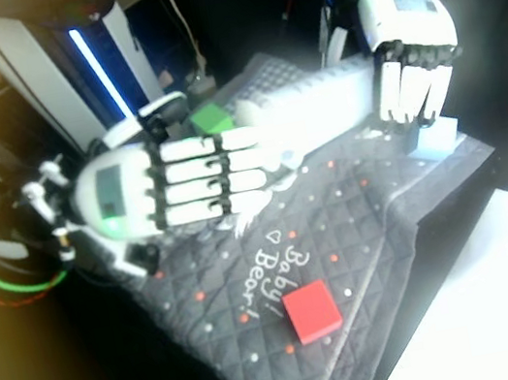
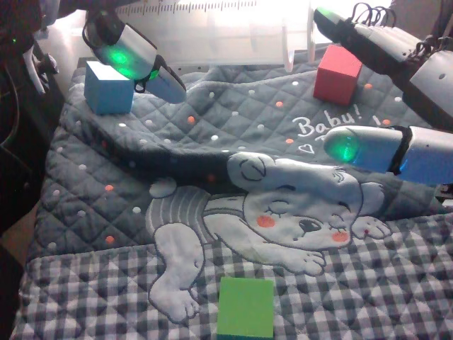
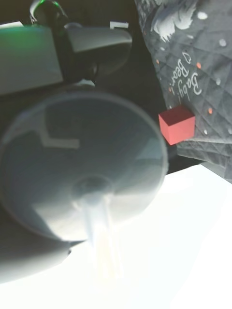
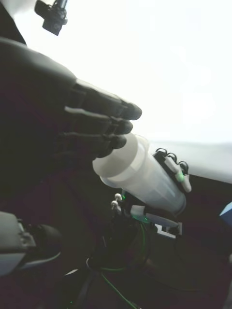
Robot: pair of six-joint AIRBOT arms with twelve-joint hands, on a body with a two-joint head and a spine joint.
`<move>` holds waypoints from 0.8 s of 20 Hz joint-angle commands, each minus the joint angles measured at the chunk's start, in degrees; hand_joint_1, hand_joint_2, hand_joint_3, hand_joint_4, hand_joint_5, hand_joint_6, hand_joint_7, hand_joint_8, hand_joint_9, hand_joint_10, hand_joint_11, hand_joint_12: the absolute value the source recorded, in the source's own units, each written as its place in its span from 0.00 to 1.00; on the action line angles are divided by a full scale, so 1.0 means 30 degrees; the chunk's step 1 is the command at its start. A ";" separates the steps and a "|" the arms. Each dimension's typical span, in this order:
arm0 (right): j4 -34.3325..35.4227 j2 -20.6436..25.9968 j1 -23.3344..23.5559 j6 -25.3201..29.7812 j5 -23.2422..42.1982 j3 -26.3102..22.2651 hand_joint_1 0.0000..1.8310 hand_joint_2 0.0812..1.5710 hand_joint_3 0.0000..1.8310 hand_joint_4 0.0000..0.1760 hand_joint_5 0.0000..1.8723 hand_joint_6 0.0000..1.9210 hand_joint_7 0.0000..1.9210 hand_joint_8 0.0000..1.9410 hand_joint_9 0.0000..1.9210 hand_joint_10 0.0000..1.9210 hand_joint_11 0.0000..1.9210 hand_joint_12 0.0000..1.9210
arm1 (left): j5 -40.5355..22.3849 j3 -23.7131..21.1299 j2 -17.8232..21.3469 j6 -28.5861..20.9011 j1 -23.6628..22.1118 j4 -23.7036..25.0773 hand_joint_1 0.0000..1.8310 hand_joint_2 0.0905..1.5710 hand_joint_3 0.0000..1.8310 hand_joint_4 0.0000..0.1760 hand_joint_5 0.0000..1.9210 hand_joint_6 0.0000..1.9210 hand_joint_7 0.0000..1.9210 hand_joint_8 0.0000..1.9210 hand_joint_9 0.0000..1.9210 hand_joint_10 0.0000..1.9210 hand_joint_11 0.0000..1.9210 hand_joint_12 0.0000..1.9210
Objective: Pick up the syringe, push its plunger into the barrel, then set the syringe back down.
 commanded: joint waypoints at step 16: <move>-0.1059 0.2824 0.0236 0.0069 0.2283 -0.0993 0.02 0.61 0.01 0.00 0.10 0.00 0.13 0.00 0.12 0.01 0.11 0.03 | -0.1587 0.0067 0.0606 -0.0560 0.0572 -0.1039 0.85 0.71 0.00 0.00 0.63 1.00 0.72 1.00 0.76 1.00 0.81 1.00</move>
